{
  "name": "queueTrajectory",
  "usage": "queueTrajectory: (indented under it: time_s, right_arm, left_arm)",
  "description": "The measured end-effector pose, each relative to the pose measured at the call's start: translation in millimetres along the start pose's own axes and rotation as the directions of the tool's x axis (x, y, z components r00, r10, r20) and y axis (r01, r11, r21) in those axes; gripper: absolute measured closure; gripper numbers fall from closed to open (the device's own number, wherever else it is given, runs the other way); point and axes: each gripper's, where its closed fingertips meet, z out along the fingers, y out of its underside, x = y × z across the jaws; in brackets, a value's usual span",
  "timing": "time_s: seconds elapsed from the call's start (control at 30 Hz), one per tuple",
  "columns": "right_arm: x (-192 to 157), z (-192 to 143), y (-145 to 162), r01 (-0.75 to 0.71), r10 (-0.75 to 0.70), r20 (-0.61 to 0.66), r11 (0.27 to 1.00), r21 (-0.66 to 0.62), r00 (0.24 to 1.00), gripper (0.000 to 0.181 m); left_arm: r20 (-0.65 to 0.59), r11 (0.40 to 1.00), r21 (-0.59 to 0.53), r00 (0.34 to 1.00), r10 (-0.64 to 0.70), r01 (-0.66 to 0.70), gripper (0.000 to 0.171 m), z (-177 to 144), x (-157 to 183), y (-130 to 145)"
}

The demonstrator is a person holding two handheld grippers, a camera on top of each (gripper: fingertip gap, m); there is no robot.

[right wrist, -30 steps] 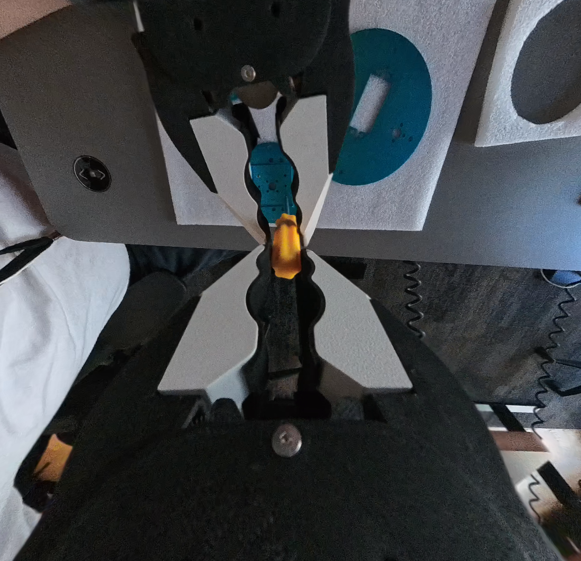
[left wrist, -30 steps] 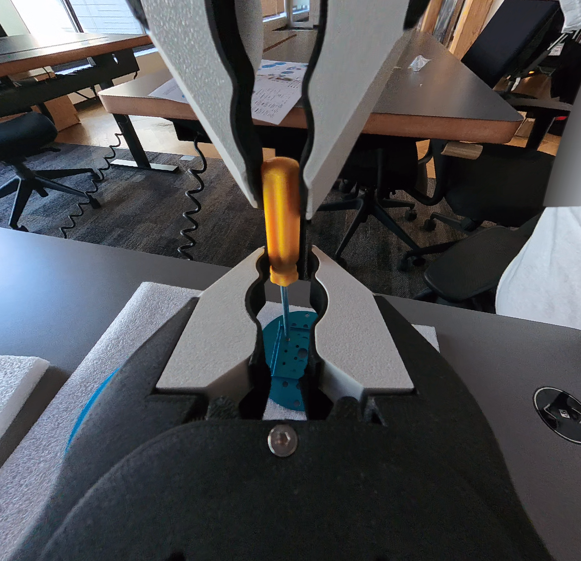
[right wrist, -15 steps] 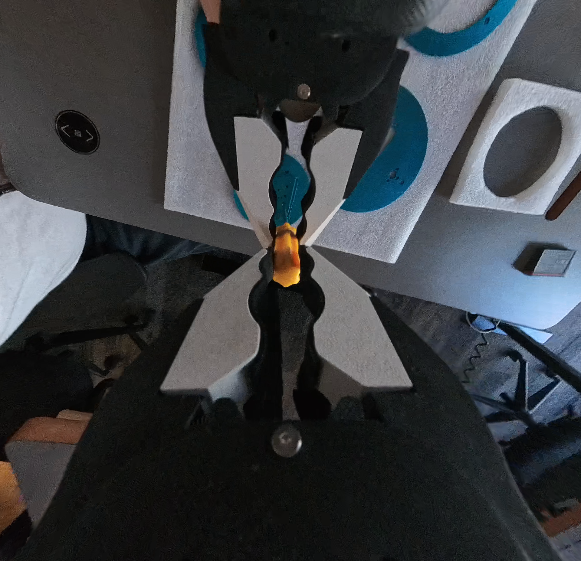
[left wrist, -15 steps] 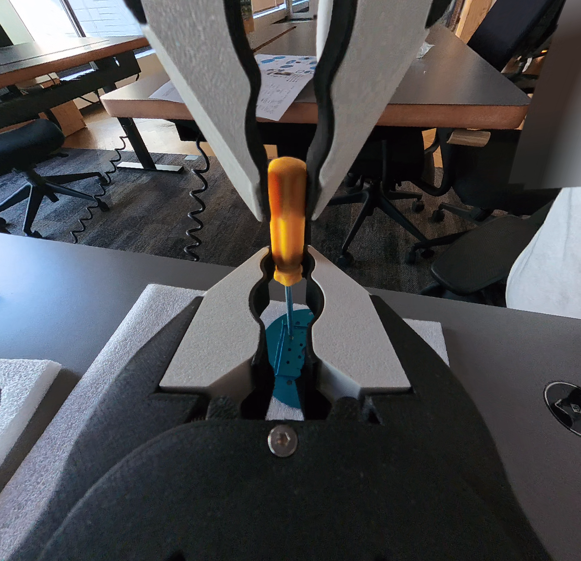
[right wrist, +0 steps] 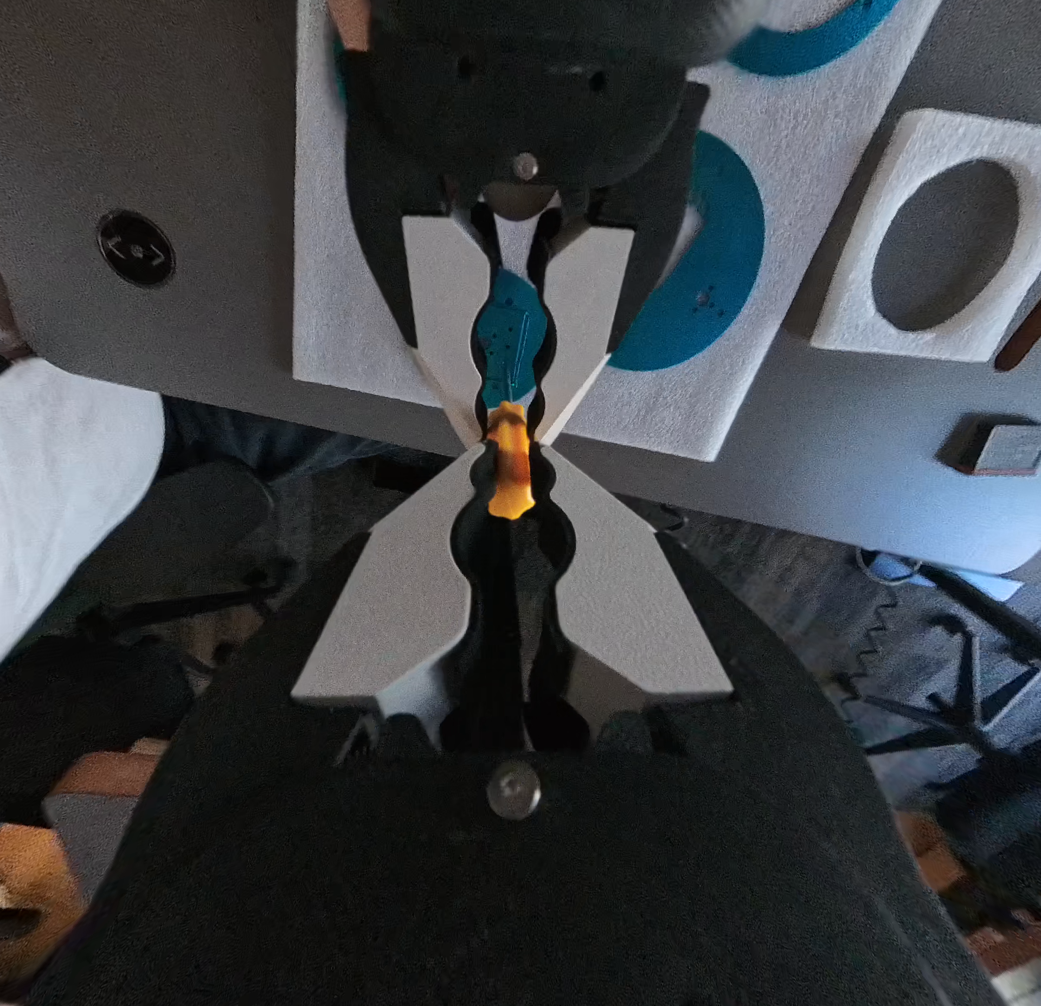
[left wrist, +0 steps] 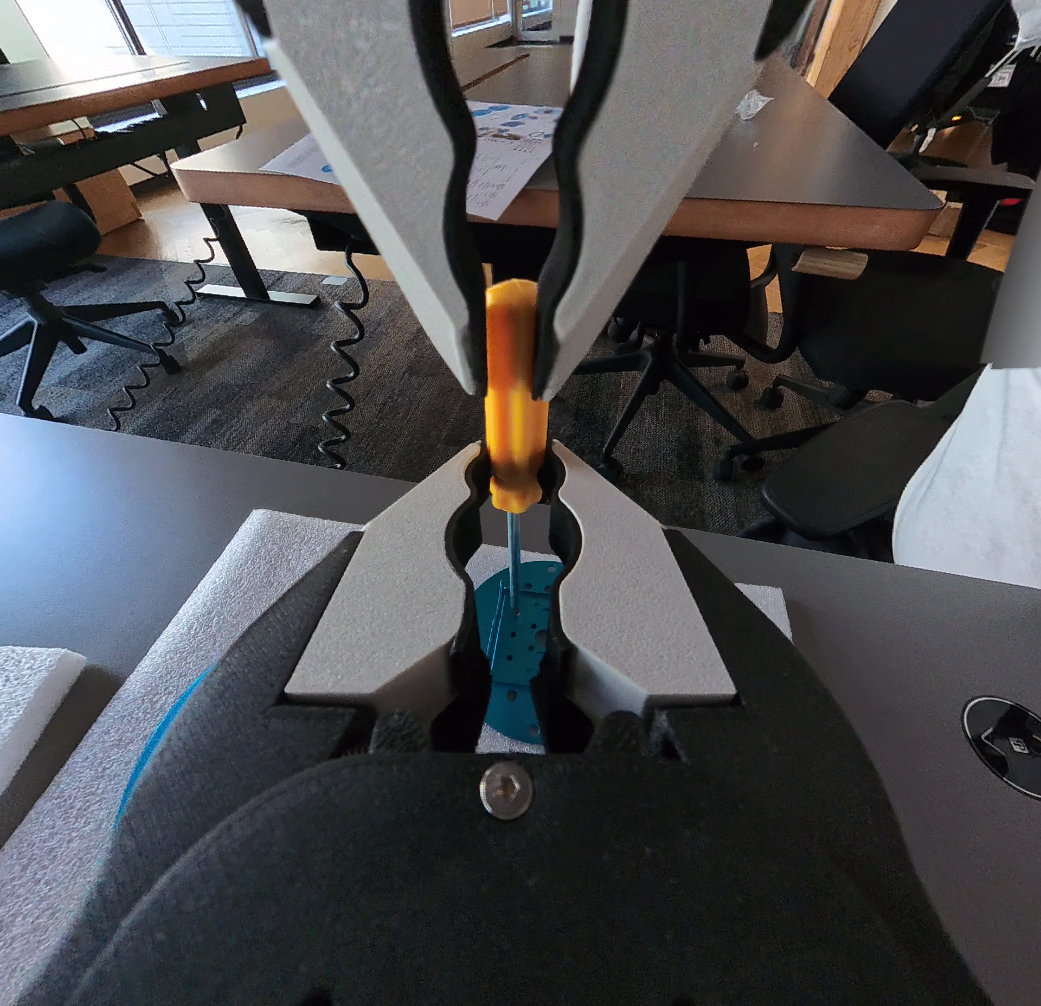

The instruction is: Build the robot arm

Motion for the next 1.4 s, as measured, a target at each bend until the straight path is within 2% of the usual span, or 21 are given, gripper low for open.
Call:
queueTrajectory:
  time_s: [0.1, 0.17, 0.23, 0.3, 0.33, 0.47, 0.6, 0.67, 0.73, 0.8, 0.87, 0.93, 0.97, 1.0, 1.07, 1.1, 1.13, 1.2, 1.3, 1.33, 1.4]
  right_arm:
    - [6, 0, -1, -0.244, 0.244, 0.036, 0.97, 0.004, 0.969, 0.17]
    - [3, -1, -2, -0.283, 0.282, 0.08, 0.959, -0.003, 0.956, 0.17]
    - [2, -3, -7, -0.133, 0.129, 0.083, 0.99, 0.045, 0.988, 0.17]
    - [7, -10, -11, 0.004, -0.007, 0.027, 0.994, 0.107, 1.0, 0.149]
    - [7, -13, -10, 0.069, -0.071, 0.013, 0.991, 0.118, 0.997, 0.146]
    - [-1, -12, -2, 0.241, -0.242, -0.004, 0.967, 0.08, 0.97, 0.148]
    - [-4, -4, 5, 0.281, -0.281, -0.006, 0.96, 0.011, 0.96, 0.163]
    - [-5, -4, 3, 0.211, -0.211, 0.011, 0.977, 0.022, 0.977, 0.164]
    - [-1, -4, 4, 0.029, -0.03, 0.045, 0.999, 0.024, 0.999, 0.163]
    - [1, -4, 2, -0.23, 0.225, 0.101, 0.972, 0.037, 0.969, 0.163]
    - [-4, -5, 3, -0.292, 0.285, 0.151, 0.956, 0.024, 0.947, 0.161]
    - [-3, -5, 2, -0.134, 0.13, 0.097, 0.99, 0.04, 0.987, 0.158]
    - [1, -5, 2, -0.042, 0.04, 0.037, 0.998, 0.049, 0.998, 0.149]
    - [4, -6, 1, 0.048, -0.047, -0.019, 0.998, 0.048, 0.999, 0.149]
    - [-4, -7, -1, 0.194, -0.192, -0.04, 0.98, 0.053, 0.981, 0.164]
    - [-3, -7, 0, 0.227, -0.224, -0.067, 0.973, 0.043, 0.972, 0.163]
    - [-4, -7, 0, 0.216, -0.213, -0.066, 0.976, 0.035, 0.975, 0.164]
    - [-5, -7, 2, 0.078, -0.078, -0.02, 0.997, 0.018, 0.997, 0.165]
    - [-4, -6, 2, -0.296, 0.294, 0.07, 0.955, 0.015, 0.953, 0.164]
    - [-4, -5, 1, -0.328, 0.326, 0.08, 0.944, 0.016, 0.942, 0.164]
    - [-6, -6, 0, -0.254, 0.252, 0.07, 0.967, 0.018, 0.965, 0.164]
  left_arm:
    - [0.024, 1.0, -0.008, 1.0, 0.017, -0.017, 0.156, -1, -3, 0]
    - [0.007, 1.0, -0.005, 1.0, 0.01, -0.01, 0.156, -1, -1, 0]
    - [0.004, 1.0, -0.004, 1.0, 0.013, -0.013, 0.156, -2, -1, 1]
    - [0.004, 1.0, -0.005, 1.0, 0.015, -0.015, 0.156, -3, -1, 1]
    - [0.003, 1.0, -0.005, 1.0, 0.015, -0.015, 0.156, -3, -1, 1]
    - [0.002, 1.0, -0.007, 1.0, 0.02, -0.02, 0.156, -2, 0, 1]
    - [0.001, 1.0, -0.007, 1.0, 0.02, -0.02, 0.156, -2, 0, 1]
    - [-0.002, 1.0, -0.008, 1.0, 0.014, -0.014, 0.156, -3, 1, 1]
    - [0.012, 1.0, -0.012, 1.0, -0.004, 0.004, 0.154, -3, -3, 1]
    - [0.036, 1.0, -0.018, 0.999, 0.006, -0.005, 0.156, -2, -6, 2]
    - [0.027, 1.0, -0.019, 0.999, 0.018, -0.018, 0.156, -1, -3, 2]
    - [0.021, 1.0, -0.021, 1.0, 0.022, -0.021, 0.156, -1, -2, 2]
    - [0.018, 1.0, -0.021, 1.0, 0.024, -0.023, 0.156, -2, -2, 2]
    - [0.02, 0.999, -0.022, 0.999, 0.026, -0.026, 0.156, -2, -2, 2]
    - [0.014, 0.999, -0.023, 0.999, 0.028, -0.028, 0.156, -2, -1, 2]
    - [0.015, 0.999, -0.024, 0.999, 0.029, -0.029, 0.156, -2, -1, 2]
    - [0.012, 0.999, -0.024, 1.0, 0.028, -0.028, 0.156, -2, -1, 2]
    - [0.014, 0.999, -0.025, 1.0, 0.028, -0.027, 0.156, 0, 0, 2]
    - [0.038, 0.999, -0.037, 0.999, 0.037, -0.036, 0.158, 2, -3, 2]
    - [0.038, 0.999, -0.037, 0.999, 0.037, -0.035, 0.158, 2, -3, 2]
    - [0.023, 0.999, -0.035, 0.999, 0.034, -0.034, 0.159, 1, -1, 3]
